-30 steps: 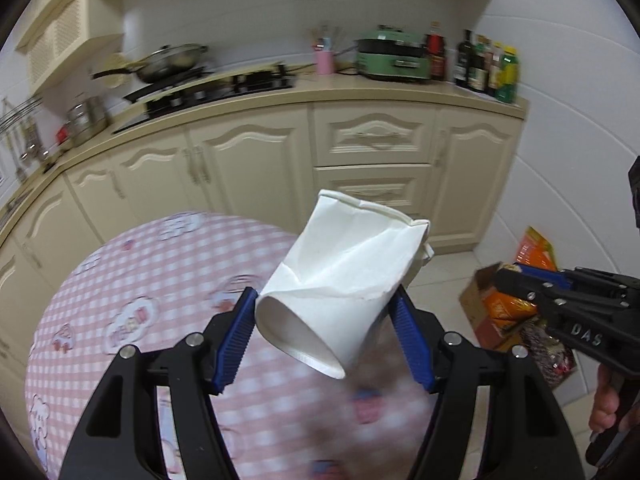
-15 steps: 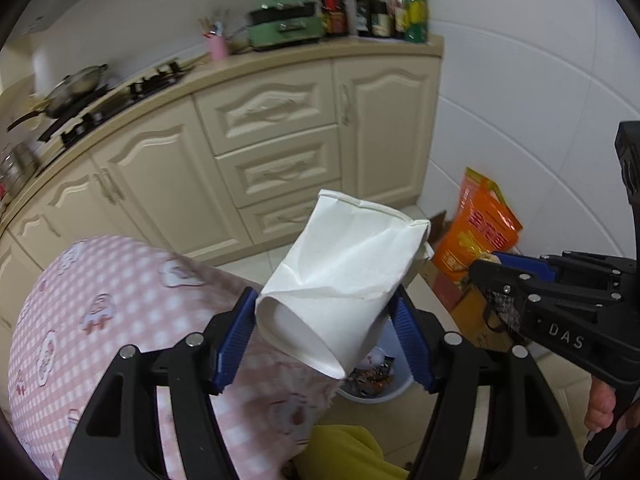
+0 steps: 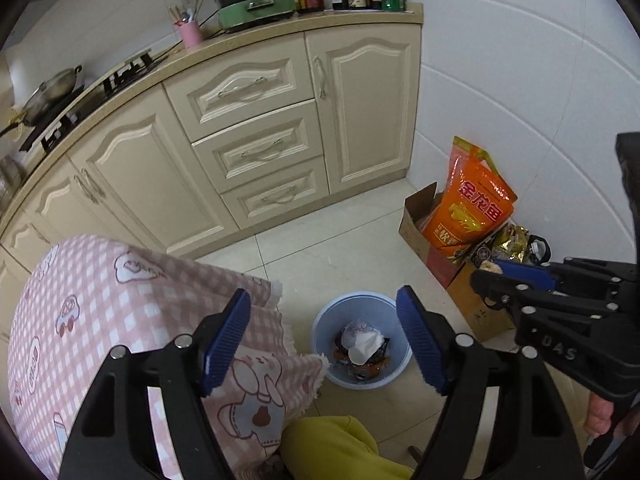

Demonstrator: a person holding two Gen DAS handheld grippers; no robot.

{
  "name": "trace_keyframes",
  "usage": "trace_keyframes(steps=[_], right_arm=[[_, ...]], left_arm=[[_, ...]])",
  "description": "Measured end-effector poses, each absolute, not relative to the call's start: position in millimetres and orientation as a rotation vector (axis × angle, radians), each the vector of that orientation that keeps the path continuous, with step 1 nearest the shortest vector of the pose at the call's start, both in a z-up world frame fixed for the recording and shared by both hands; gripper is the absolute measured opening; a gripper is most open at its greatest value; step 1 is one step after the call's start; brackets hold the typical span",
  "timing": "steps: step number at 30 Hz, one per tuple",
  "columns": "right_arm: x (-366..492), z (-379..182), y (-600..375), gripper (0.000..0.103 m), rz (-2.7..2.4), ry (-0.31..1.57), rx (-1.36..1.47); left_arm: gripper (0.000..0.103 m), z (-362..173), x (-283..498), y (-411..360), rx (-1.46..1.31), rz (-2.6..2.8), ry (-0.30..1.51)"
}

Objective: Collect trash

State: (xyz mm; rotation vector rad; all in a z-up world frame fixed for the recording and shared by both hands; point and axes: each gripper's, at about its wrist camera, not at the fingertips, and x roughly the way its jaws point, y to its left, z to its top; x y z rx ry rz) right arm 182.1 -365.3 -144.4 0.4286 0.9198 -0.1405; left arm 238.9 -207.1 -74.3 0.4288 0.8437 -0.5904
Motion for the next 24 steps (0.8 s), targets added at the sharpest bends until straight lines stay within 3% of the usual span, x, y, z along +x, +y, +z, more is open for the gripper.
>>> trace_keyframes(steps=[2, 3, 4, 5, 24], right_arm=[[188.5, -143.3, -359.9, 0.024, -0.114, 0.928, 0.422], [190.9, -142.1, -357.7, 0.035, -0.108, 0.933, 0.424], [193.1, -141.5, -357.3, 0.068, -0.108, 0.941, 0.435], [194.5, -140.3, -358.0, 0.073, -0.114, 0.944, 0.455], [159.3, -123.9, -340.8, 0.073, -0.114, 0.871, 0.428]], left_arm=[[0.074, -72.7, 239.3, -201.0, 0.417, -0.586, 0.845], [0.074, -71.9, 239.4, -197.1, 0.413, -0.578, 0.845], [0.074, -71.5, 239.6, -194.7, 0.412, -0.574, 0.844], [0.075, -70.7, 239.6, -190.2, 0.406, -0.567, 0.844], [0.080, -59.5, 210.2, -159.1, 0.344, -0.542, 0.806]])
